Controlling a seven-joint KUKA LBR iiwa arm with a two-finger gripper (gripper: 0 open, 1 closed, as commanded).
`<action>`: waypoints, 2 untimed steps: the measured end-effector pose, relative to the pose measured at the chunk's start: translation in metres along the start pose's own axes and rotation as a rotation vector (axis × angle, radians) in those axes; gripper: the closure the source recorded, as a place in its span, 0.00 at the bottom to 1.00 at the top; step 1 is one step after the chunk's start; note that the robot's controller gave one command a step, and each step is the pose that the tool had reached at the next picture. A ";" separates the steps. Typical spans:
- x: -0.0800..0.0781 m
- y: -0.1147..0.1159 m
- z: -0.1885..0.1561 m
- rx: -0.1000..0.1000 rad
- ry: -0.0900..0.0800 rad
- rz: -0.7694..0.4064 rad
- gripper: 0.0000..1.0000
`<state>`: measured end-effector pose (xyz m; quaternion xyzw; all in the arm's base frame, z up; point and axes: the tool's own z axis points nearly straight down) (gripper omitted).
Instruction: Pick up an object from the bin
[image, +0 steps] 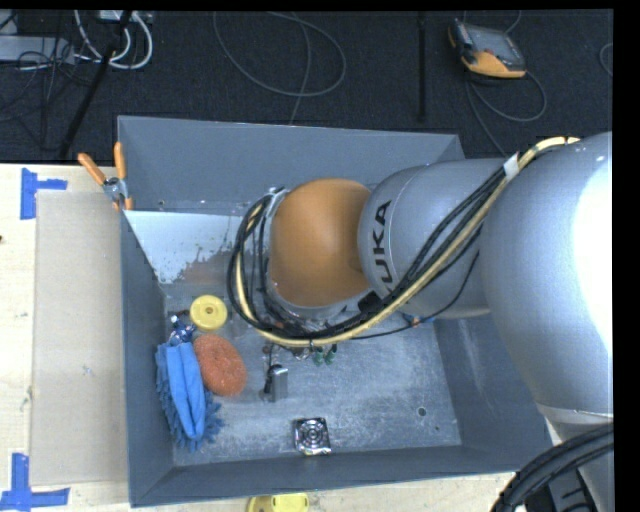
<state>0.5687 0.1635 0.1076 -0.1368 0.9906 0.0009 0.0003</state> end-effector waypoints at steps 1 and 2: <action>-0.001 0.003 0.016 0.001 0.002 -0.107 0.00; -0.002 0.006 0.022 0.001 0.002 0.115 0.00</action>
Offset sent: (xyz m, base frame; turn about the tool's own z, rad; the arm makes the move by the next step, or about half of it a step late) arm -0.0029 0.0181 -0.0376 -0.3247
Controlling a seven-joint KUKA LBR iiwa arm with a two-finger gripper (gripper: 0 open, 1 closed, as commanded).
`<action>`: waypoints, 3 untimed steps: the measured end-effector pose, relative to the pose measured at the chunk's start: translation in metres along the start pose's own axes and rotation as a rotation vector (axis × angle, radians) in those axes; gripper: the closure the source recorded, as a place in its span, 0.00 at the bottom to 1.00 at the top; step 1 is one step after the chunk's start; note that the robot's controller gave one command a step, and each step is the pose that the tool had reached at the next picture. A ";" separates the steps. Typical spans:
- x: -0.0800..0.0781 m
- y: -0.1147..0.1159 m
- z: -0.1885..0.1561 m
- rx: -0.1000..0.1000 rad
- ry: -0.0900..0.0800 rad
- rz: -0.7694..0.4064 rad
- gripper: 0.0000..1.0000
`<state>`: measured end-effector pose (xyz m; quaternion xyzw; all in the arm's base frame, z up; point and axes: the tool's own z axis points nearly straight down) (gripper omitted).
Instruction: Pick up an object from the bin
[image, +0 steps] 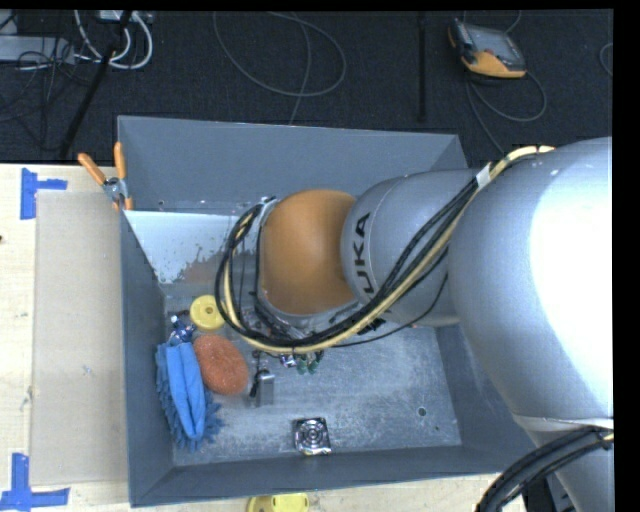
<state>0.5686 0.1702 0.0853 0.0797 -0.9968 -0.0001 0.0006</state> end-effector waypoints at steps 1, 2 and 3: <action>0.000 0.007 0.005 0.001 0.000 -0.114 0.00; 0.003 0.008 0.009 0.001 -0.001 -0.345 0.00; -0.006 0.009 0.012 -0.001 -0.003 -0.262 0.00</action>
Offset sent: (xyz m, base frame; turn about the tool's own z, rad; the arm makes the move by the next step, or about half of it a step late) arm -0.0116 0.0074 -0.0153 -0.2041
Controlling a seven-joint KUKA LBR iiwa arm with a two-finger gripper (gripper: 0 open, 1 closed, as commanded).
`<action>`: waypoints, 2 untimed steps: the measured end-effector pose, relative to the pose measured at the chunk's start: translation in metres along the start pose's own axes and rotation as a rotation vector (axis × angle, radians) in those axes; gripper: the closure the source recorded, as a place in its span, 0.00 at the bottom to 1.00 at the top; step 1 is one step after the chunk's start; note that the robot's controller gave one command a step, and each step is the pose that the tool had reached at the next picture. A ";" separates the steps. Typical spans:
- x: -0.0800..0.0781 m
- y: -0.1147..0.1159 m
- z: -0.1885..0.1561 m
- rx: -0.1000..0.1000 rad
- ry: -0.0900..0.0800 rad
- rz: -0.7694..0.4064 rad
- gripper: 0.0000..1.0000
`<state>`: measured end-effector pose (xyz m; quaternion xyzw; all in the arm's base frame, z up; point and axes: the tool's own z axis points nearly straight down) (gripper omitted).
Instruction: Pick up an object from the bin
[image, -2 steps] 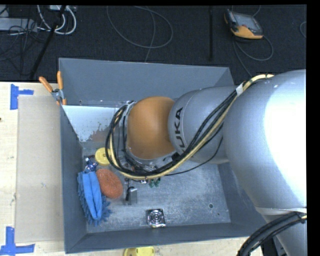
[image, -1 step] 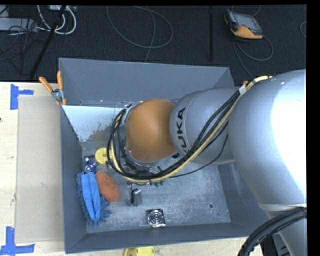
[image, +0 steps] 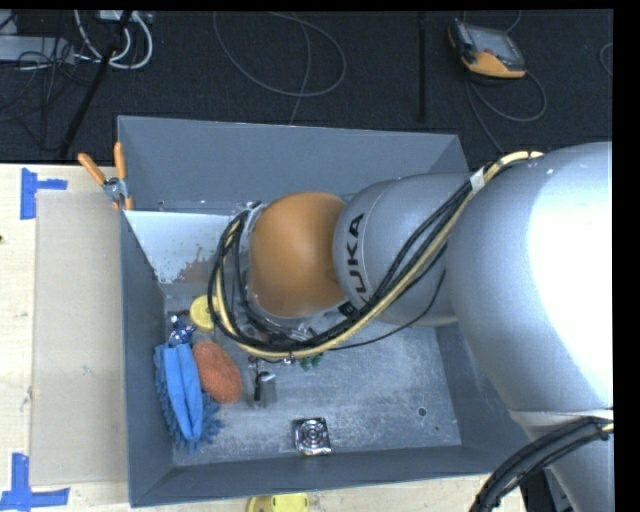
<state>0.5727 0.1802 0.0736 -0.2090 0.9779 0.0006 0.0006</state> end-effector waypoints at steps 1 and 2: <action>0.031 0.030 0.000 0.001 0.002 -0.239 0.00; 0.031 0.047 0.003 0.000 0.001 -0.136 1.00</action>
Offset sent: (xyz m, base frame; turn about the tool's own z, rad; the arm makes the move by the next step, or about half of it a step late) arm -0.0476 0.0301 -0.0025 -0.1383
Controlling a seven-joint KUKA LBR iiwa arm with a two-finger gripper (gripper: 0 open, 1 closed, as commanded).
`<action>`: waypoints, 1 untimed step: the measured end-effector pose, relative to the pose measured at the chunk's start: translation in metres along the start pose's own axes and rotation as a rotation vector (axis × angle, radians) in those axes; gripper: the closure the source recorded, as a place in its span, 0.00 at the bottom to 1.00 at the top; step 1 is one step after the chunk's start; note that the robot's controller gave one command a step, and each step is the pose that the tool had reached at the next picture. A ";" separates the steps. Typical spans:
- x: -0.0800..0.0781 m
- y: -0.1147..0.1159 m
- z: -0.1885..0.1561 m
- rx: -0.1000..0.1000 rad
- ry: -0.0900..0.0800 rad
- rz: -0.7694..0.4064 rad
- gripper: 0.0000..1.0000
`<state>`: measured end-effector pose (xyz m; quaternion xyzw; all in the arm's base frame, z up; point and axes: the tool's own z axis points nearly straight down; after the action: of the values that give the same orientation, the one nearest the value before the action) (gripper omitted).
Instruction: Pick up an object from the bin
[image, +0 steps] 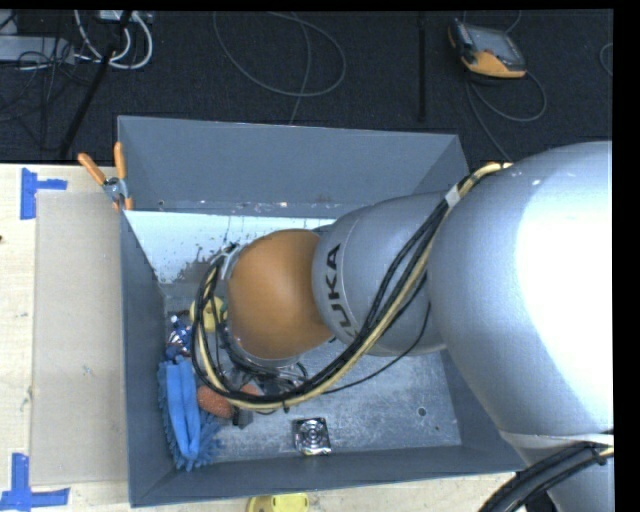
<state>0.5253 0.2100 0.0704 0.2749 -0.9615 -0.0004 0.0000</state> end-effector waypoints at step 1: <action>0.000 0.000 0.000 0.000 0.000 0.001 1.00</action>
Offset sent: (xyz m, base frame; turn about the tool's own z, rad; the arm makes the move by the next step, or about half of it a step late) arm -0.0199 -0.0034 0.1153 -0.0267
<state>0.5254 0.2097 0.0704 0.2743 -0.9616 -0.0004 0.0001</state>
